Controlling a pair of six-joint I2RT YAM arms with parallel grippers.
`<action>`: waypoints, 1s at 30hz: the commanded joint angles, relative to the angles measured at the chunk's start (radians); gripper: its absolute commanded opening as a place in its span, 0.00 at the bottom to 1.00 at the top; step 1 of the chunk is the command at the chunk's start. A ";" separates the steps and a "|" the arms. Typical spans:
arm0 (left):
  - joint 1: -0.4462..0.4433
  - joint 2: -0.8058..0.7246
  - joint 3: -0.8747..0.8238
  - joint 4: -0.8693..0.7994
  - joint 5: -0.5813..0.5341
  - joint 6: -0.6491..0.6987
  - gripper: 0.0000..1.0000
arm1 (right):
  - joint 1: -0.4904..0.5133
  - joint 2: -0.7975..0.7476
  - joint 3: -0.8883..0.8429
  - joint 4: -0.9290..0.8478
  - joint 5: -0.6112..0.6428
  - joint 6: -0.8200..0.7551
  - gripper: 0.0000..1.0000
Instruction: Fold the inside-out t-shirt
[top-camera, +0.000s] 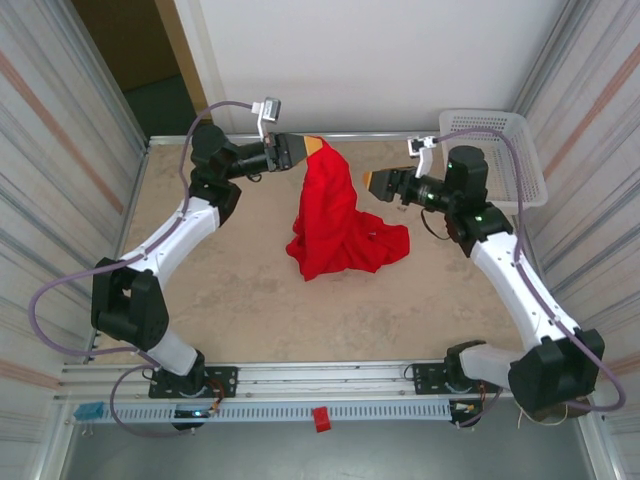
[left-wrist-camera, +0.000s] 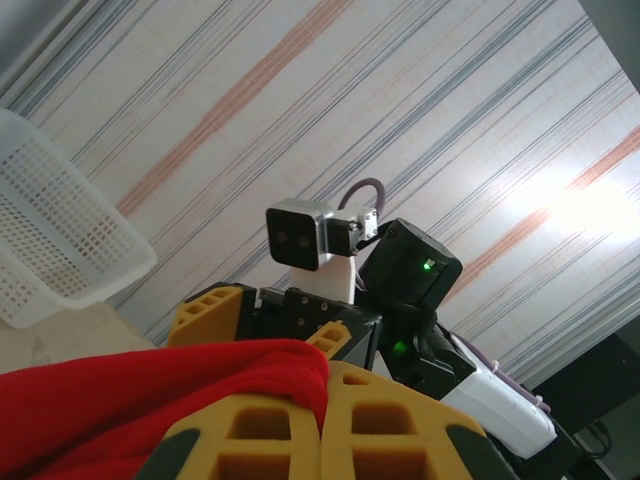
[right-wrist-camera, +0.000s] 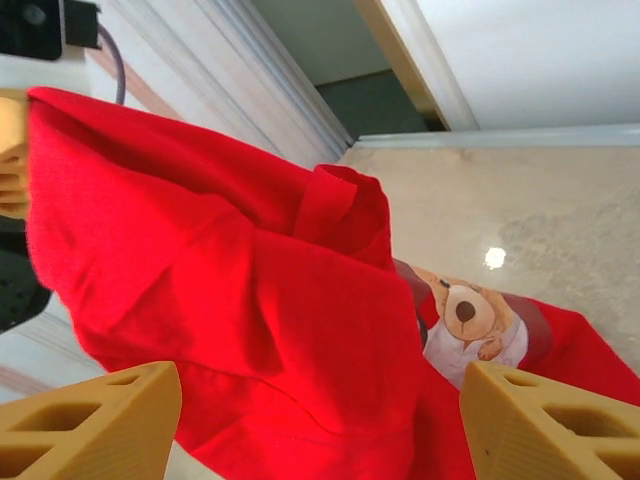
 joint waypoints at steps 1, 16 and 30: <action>-0.017 -0.058 0.008 -0.001 0.016 0.048 0.00 | 0.055 0.042 0.072 0.051 -0.015 0.013 0.74; 0.025 -0.173 -0.107 -0.150 -0.085 0.183 0.00 | -0.033 0.196 0.153 0.165 0.007 0.113 0.00; -0.014 -0.295 -0.360 -0.384 -0.181 0.387 0.70 | 0.018 -0.114 -0.141 0.313 0.077 0.096 0.00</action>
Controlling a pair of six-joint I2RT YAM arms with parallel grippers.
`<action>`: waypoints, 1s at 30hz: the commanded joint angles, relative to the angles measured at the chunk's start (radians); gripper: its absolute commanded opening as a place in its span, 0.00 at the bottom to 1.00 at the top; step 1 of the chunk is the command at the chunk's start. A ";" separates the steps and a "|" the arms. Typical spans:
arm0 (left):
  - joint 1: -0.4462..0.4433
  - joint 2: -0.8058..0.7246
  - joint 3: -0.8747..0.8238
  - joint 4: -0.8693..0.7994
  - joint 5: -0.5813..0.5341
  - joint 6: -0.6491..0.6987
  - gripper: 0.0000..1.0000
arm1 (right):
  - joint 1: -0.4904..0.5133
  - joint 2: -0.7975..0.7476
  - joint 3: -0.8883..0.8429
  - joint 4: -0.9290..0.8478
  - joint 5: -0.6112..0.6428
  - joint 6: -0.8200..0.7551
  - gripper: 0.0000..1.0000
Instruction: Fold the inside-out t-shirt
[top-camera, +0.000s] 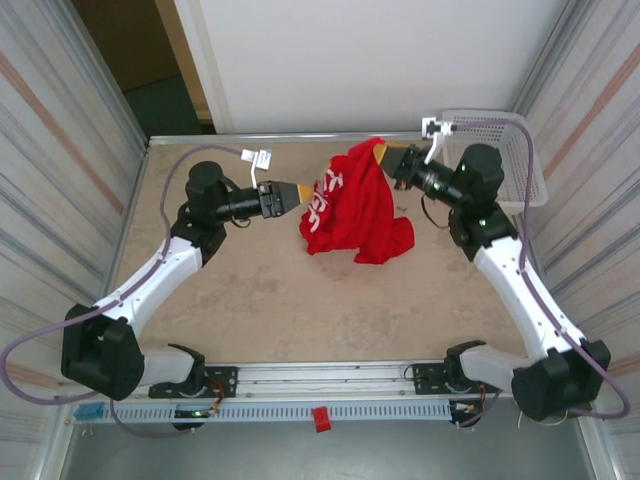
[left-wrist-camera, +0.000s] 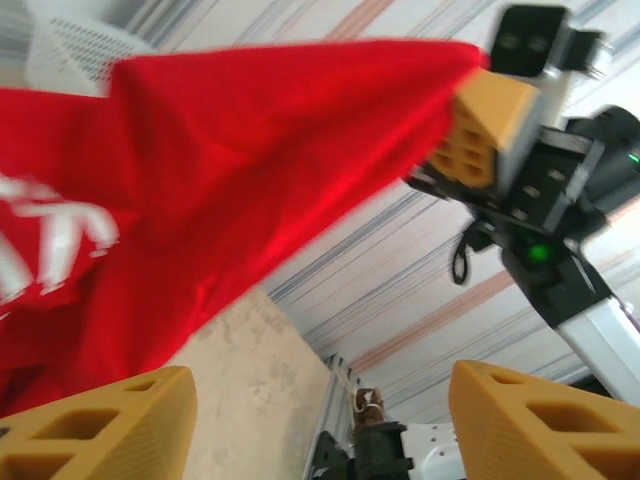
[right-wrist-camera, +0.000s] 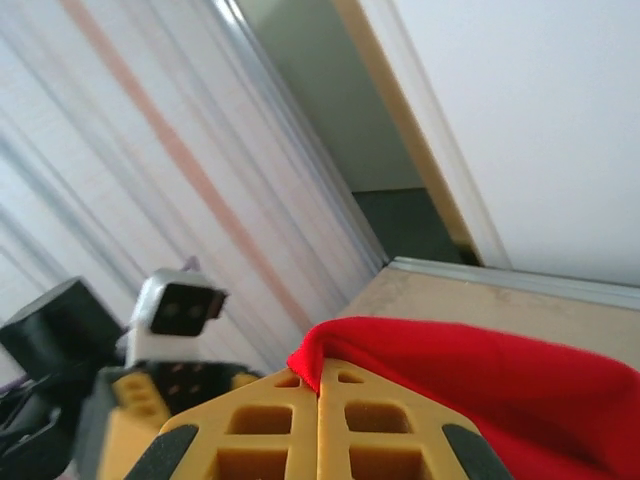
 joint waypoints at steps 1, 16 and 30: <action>-0.014 -0.008 -0.015 -0.050 -0.064 0.074 0.70 | 0.003 -0.034 -0.125 0.038 0.004 0.003 0.00; -0.178 0.084 0.055 -0.448 -0.581 0.318 0.74 | -0.019 -0.041 -0.064 -0.111 0.113 0.000 0.00; -0.167 0.396 0.052 -0.357 -0.679 0.318 0.80 | -0.038 0.010 0.171 -0.178 0.053 -0.002 0.00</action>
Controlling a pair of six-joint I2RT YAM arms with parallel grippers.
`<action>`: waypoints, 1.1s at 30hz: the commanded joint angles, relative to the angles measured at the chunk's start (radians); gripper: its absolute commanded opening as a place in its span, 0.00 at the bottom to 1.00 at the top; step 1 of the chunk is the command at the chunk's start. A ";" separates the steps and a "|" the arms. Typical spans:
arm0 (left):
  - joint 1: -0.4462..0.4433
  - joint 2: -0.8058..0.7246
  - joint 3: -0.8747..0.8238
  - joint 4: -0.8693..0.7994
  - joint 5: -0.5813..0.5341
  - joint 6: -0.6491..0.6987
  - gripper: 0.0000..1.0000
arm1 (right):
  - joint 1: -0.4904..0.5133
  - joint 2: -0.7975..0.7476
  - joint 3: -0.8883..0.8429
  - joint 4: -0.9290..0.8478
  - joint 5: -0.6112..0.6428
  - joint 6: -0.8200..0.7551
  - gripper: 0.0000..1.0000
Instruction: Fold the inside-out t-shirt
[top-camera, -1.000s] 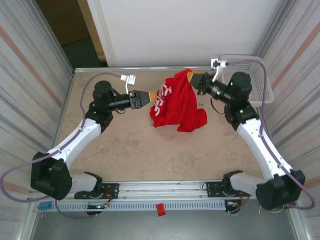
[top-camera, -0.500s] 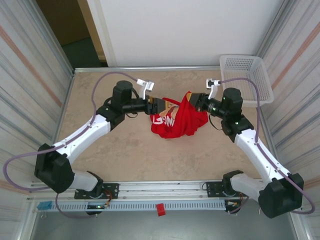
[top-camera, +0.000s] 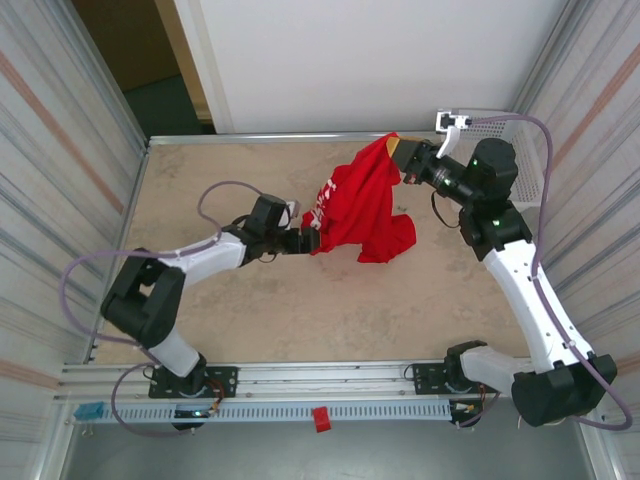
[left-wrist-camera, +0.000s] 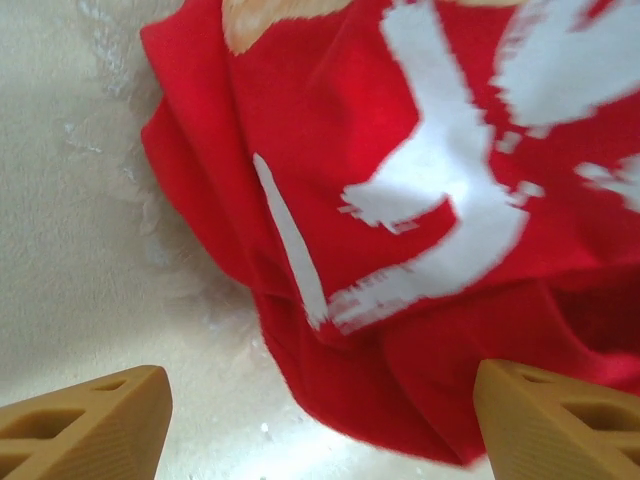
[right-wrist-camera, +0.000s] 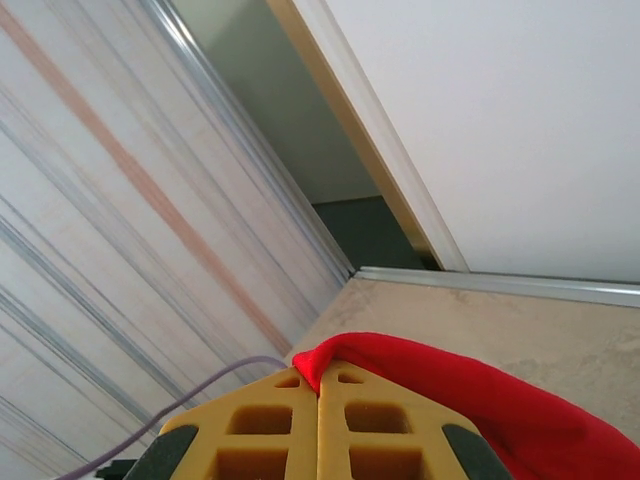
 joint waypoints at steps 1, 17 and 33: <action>0.001 0.059 0.077 0.069 -0.006 0.023 0.80 | 0.000 0.007 0.040 -0.012 -0.020 -0.005 0.00; 0.181 -0.070 0.272 0.165 0.373 -0.072 0.00 | -0.123 0.011 0.130 -0.102 0.003 -0.009 0.00; 0.268 -0.316 0.822 0.223 0.566 -0.386 0.00 | -0.107 0.134 0.241 0.011 -0.011 0.151 0.00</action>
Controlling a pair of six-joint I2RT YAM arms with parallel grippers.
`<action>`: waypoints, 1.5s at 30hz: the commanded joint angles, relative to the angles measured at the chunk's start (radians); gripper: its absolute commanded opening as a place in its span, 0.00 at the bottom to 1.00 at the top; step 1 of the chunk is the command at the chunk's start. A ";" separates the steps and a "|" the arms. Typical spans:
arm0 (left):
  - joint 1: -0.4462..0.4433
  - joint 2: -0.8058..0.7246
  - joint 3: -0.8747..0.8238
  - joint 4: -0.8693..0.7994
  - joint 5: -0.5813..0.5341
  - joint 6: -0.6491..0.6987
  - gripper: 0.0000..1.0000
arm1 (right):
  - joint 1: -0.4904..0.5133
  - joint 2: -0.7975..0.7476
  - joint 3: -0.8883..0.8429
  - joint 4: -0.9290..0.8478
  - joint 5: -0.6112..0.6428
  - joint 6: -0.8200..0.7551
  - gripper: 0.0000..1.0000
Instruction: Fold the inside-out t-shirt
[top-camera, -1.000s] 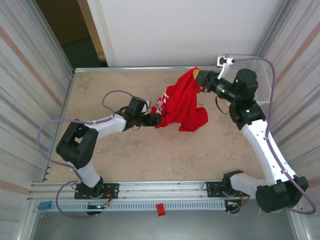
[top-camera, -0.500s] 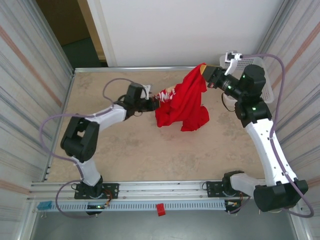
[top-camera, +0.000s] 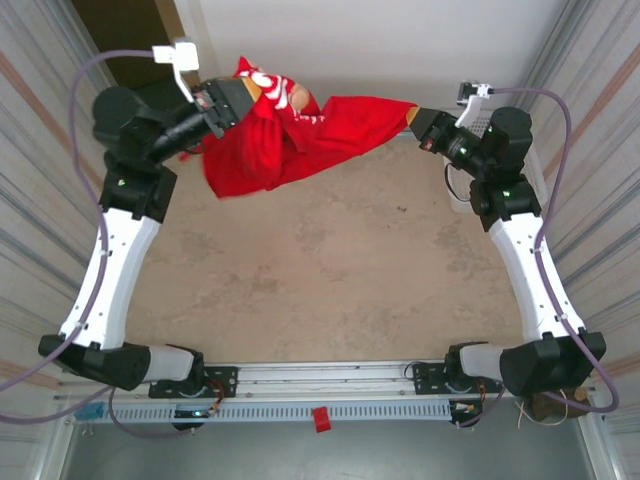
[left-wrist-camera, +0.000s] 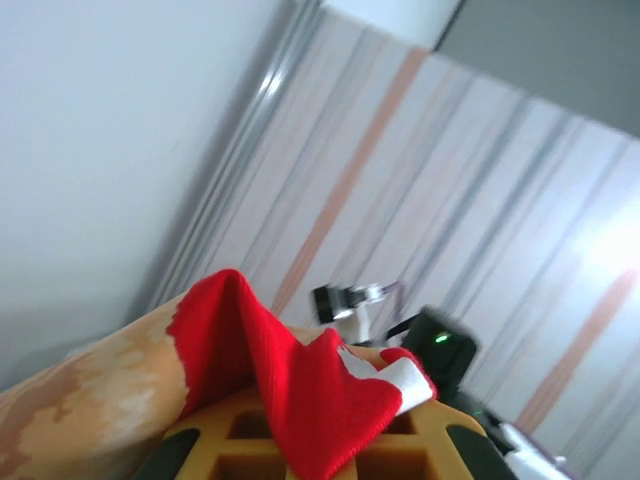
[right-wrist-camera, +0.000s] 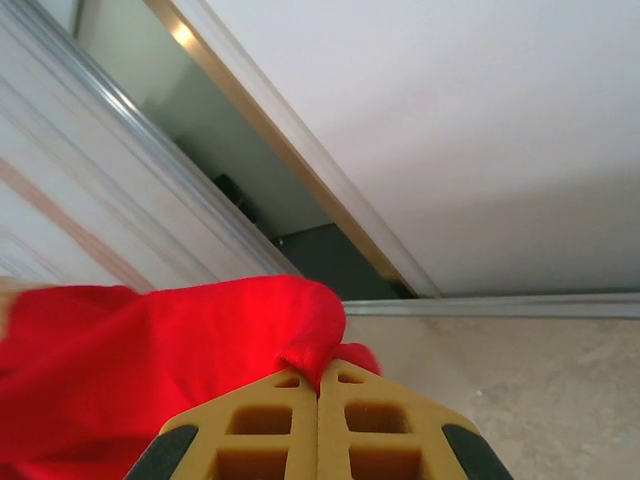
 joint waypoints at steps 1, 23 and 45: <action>-0.026 -0.001 0.038 0.020 0.000 -0.065 0.00 | 0.015 -0.004 0.028 0.056 0.014 0.036 0.00; -0.397 0.170 -0.571 -0.087 -0.339 0.210 0.62 | 0.005 -0.088 -0.443 -0.245 0.268 -0.160 0.63; -0.654 0.539 -0.353 -0.455 -0.901 0.722 0.77 | -0.034 -0.229 -0.701 -0.362 0.394 -0.080 0.70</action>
